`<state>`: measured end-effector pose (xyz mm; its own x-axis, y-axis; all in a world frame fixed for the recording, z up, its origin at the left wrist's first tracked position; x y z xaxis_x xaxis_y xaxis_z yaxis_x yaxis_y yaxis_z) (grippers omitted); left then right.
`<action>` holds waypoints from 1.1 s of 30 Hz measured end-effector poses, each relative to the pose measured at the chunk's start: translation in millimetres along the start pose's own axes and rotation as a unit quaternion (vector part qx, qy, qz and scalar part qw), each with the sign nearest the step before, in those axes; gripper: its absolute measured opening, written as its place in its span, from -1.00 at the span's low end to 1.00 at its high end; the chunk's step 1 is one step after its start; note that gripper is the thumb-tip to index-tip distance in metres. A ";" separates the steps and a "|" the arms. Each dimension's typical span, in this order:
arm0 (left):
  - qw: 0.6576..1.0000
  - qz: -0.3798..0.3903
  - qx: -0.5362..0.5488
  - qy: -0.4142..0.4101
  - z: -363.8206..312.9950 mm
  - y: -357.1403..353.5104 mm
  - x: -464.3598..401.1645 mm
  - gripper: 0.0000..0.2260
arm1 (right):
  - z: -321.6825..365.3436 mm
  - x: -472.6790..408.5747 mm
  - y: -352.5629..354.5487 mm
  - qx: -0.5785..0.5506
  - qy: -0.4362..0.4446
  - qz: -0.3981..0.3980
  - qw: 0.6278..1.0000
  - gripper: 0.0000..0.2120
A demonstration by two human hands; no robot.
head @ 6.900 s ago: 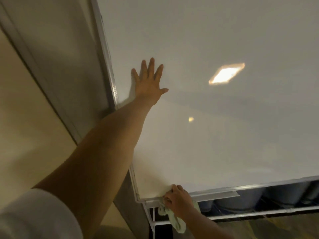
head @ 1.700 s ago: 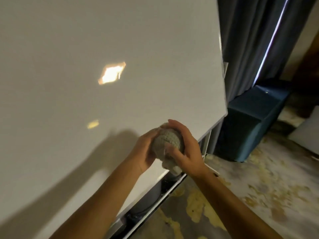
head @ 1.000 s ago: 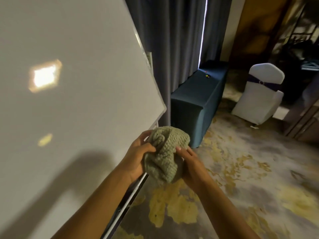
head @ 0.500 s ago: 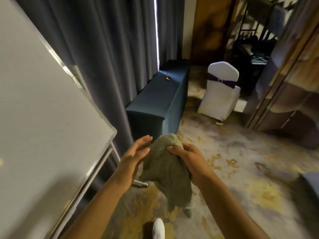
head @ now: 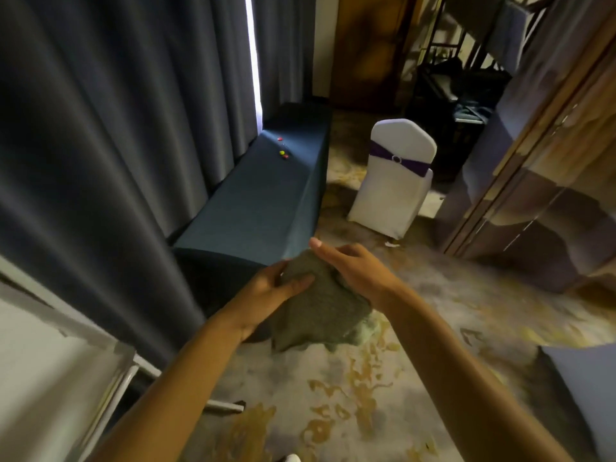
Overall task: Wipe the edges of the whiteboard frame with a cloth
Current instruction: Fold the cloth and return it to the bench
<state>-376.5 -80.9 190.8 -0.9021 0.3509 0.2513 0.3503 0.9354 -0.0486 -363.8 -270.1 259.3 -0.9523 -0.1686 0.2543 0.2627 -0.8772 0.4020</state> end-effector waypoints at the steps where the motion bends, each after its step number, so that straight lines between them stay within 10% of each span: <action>1: 1.000 -0.007 0.003 0.005 -7.3 5.5 -16.6 -0.50 | 4.9 -18.3 5.5 -0.005 0.007 0.002 1.000 -0.35; 9: 0.974 -0.185 0.131 -0.003 -36.4 57.1 -140.4 -0.50 | -14.7 -179.8 37.9 -0.144 0.042 -0.104 0.983 -0.54; 14: 0.943 -0.237 0.234 0.007 -40.9 82.6 -213.4 -0.56 | -85.8 -266.6 49.3 -0.208 -0.147 0.032 0.966 -0.29; 18: 0.901 -0.286 0.324 0.028 -43.5 100.4 -264.0 -0.53 | -88.6 -336.2 41.9 -0.294 -0.124 0.166 0.933 -0.21; 33: 0.838 -0.405 0.339 0.136 37.3 240.9 -358.0 -0.57 | -31.6 -564.1 -49.7 -0.282 -0.098 0.168 0.939 -0.65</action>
<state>21.4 20.4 53.1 -0.6516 -0.3483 0.6738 -0.6560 0.7048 -0.2700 155.4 -145.6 68.1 -0.7689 -0.4404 0.4635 0.3656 -0.8976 -0.2465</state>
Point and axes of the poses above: each hand's wrist, its own x-axis away from the middle knuckle, its own y-axis out of the back of the hand, z = x × y, the point moved 2 cm from there along -x, towards the middle knuckle, and after that the axes turned 4 degrees about y, right-handed, at the moved point
